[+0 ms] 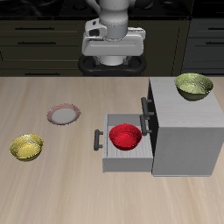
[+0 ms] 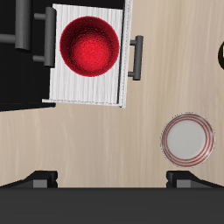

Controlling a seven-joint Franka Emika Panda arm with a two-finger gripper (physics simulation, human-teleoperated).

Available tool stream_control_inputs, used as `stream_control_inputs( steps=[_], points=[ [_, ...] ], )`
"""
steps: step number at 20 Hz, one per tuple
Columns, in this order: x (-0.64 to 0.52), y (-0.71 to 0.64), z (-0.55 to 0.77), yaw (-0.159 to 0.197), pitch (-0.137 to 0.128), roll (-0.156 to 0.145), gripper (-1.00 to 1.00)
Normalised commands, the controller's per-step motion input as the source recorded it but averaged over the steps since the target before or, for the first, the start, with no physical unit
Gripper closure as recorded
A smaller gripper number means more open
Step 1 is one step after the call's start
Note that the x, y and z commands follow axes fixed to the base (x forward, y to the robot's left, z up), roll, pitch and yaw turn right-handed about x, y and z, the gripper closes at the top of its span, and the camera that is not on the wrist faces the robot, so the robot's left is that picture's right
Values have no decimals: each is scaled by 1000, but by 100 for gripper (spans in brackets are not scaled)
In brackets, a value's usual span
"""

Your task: Place the red bowl on the plate

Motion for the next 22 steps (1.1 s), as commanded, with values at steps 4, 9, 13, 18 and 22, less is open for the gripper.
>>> stream_control_inputs(
  steps=[4,9,13,18,22],
  points=[
    [428,-158,8,17,-11,-26,-100],
    [371,-159,-32,16,12,-12,-100],
    [332,-150,-24,35,1,-12,-100],
    [338,-149,-20,8,4,-21,-100],
    [337,-85,7,-2,-1,6,-100]
  ],
)
